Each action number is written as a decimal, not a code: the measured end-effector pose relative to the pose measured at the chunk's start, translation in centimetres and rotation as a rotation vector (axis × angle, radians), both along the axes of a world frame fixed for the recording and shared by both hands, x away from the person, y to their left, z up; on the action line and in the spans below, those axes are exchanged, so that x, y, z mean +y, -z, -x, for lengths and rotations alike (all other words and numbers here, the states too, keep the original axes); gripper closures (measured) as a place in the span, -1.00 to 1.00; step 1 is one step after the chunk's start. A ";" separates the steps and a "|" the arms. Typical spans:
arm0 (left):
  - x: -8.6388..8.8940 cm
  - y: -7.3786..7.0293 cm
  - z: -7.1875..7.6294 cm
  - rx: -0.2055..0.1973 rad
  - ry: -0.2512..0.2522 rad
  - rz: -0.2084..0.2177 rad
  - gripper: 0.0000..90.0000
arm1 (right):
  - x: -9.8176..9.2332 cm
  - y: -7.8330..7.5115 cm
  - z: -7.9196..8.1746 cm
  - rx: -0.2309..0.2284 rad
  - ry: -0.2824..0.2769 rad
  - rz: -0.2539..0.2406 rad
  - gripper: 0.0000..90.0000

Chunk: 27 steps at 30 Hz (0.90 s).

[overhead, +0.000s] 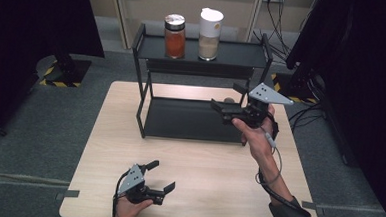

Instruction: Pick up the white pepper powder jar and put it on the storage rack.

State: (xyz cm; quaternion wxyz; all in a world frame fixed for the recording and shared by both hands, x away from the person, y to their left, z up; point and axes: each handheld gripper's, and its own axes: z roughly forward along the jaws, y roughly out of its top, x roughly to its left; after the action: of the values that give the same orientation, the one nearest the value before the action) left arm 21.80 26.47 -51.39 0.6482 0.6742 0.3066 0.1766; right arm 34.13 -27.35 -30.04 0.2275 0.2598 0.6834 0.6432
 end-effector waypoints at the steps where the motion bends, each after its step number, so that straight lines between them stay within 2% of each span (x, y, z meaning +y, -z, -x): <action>1: 0.0 0.0 0.0 0.000 0.000 0.000 -0.98 | -0.1 0.2 0.1 -0.001 -0.002 -0.001 -0.98; 27: -0.1 0.0 0.0 0.000 -0.001 -0.002 -0.98 | -1.4 5.6 2.8 0.041 -0.035 -0.011 -0.98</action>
State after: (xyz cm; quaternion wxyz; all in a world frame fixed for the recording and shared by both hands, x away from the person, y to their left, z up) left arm 21.81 26.39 -51.40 0.6473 0.6748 0.3069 0.1773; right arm 31.35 -28.73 -35.61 0.2006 0.2621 0.6891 0.6452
